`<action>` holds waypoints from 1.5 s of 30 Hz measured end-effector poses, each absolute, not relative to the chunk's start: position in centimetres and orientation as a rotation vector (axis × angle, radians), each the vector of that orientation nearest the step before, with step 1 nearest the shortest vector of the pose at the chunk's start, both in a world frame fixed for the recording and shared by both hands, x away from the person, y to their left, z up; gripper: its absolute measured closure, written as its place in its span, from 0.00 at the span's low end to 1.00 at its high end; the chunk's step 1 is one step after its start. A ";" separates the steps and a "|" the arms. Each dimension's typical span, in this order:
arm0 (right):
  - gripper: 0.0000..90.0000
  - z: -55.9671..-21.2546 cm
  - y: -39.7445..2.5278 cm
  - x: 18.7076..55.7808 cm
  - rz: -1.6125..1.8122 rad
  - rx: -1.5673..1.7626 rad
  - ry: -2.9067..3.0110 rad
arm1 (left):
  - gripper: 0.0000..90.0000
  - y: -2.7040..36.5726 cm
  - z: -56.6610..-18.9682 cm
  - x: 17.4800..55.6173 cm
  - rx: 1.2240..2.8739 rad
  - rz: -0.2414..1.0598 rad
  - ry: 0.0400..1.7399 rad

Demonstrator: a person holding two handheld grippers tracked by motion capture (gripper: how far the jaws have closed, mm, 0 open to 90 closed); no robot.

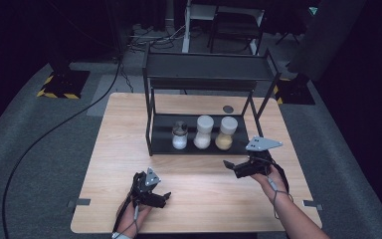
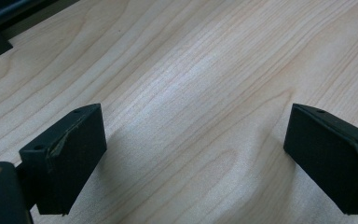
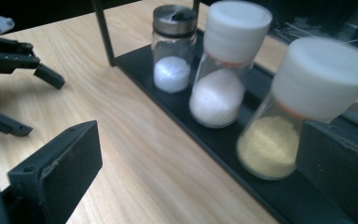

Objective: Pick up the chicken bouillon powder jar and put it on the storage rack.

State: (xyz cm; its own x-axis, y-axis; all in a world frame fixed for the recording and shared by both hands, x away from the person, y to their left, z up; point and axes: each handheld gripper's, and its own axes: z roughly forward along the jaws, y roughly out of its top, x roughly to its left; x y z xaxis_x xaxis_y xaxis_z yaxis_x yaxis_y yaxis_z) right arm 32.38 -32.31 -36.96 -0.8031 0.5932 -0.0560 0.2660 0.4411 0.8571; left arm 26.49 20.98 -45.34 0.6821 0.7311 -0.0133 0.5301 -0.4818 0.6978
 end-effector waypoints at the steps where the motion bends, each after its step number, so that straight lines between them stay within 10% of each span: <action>1: 0.00 -37.2 -32.3 32.4 1.306 0.728 2.355 | 0.06 21.0 -45.3 26.5 2.200 0.375 0.964; 45: 0.00 -44.5 -31.7 32.2 1.112 0.867 2.576 | 0.06 21.0 -45.3 26.5 2.201 0.374 0.964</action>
